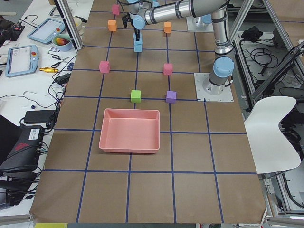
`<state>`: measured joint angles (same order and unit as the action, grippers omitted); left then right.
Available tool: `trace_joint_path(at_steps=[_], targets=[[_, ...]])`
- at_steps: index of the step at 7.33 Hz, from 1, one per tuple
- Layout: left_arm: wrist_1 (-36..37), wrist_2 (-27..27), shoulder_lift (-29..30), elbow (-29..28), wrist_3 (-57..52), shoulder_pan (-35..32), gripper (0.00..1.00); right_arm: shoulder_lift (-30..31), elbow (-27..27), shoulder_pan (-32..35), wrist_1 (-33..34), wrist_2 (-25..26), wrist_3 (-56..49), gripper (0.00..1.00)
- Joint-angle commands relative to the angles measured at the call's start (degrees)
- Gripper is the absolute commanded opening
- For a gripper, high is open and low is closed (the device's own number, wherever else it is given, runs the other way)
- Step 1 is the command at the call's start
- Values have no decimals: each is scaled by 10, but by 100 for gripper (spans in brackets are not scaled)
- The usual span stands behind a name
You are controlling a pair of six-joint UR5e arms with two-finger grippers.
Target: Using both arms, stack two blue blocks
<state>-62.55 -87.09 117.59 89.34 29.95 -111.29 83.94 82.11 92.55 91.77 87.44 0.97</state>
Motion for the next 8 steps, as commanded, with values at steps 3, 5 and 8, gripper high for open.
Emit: trace_joint_path(at_steps=[3, 5, 8], targets=[[1, -31, -4, -14, -6, -8, 100, -1, 1, -1, 0, 0, 1, 100], [-33, -16, -38, -47, -46, 19, 100, -1, 1, 0, 0, -1, 2, 100], [-201, -26, -141, -87, -247, 147, 100, -2, 1, 0, -1, 0, 3, 100]])
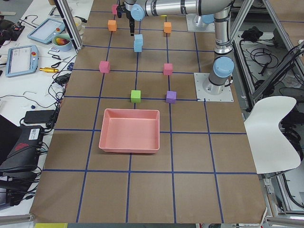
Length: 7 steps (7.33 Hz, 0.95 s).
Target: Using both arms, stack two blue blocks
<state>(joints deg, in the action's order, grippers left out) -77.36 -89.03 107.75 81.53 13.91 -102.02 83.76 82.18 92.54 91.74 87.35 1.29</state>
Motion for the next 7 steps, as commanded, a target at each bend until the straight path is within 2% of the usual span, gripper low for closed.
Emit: trace_joint_path(at_steps=[1, 2, 4, 7], targets=[[-68, -6, -74, -2, -135, 96, 100, 3, 0, -1, -3, 2, -3, 100], [-92, -6, -107, 11, -141, 107, 100, 4, 0, 0, -3, 0, -2, 100], [-92, -7, -149, 35, -140, 114, 100, 4, 1, 0, -5, -1, -2, 100], [-91, -7, -165, 44, -140, 116, 100, 4, 0, 0, -6, 1, -5, 100]])
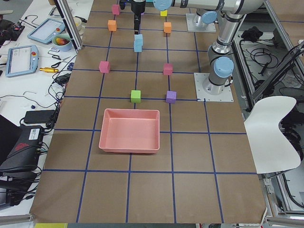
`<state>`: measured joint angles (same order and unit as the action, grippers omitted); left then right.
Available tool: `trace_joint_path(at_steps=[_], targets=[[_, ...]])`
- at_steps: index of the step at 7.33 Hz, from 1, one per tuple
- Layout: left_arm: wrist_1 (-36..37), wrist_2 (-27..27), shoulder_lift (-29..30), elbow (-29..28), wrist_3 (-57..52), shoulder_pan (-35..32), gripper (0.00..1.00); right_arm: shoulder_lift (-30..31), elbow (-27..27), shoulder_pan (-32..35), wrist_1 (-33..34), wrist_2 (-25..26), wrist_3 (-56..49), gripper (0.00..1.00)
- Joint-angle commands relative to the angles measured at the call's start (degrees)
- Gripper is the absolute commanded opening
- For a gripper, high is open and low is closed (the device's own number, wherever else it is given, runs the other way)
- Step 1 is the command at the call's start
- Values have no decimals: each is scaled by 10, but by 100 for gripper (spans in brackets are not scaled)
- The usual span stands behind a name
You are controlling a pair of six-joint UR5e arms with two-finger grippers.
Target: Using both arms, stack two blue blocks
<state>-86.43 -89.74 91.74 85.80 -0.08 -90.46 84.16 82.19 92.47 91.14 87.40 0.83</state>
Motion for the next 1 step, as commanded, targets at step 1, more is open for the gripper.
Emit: trace_joint_path(at_steps=[1], targets=[[-9, 0, -7, 2, 0, 2, 100, 0, 0, 0, -1, 1, -1, 100]])
